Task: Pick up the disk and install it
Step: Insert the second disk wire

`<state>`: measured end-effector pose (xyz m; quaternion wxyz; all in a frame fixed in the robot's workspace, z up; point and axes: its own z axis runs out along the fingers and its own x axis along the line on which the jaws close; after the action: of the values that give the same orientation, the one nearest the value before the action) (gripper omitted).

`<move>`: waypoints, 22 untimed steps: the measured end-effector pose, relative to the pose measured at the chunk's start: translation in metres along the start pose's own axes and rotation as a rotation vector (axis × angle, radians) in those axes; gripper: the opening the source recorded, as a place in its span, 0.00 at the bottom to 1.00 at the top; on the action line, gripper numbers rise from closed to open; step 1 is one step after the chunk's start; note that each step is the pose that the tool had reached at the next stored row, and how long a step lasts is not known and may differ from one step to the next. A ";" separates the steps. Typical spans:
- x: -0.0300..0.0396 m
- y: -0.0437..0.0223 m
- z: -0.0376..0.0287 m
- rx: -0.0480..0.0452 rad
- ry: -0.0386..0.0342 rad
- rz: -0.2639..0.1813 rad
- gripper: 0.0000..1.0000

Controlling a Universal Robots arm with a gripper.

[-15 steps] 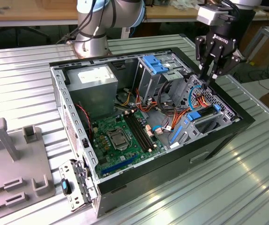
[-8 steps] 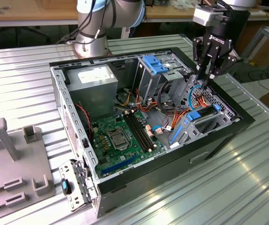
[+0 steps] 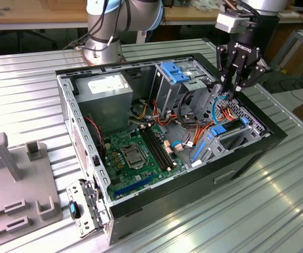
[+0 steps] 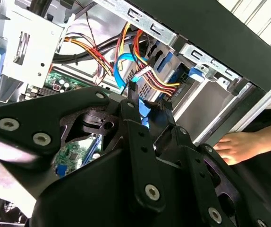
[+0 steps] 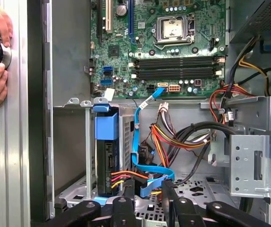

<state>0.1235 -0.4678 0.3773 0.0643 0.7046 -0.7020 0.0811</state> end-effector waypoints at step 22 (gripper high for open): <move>0.0072 0.0001 0.0031 0.0000 0.0198 0.000 0.22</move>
<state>0.1235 -0.4755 0.3758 0.0713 0.7039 -0.7012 0.0881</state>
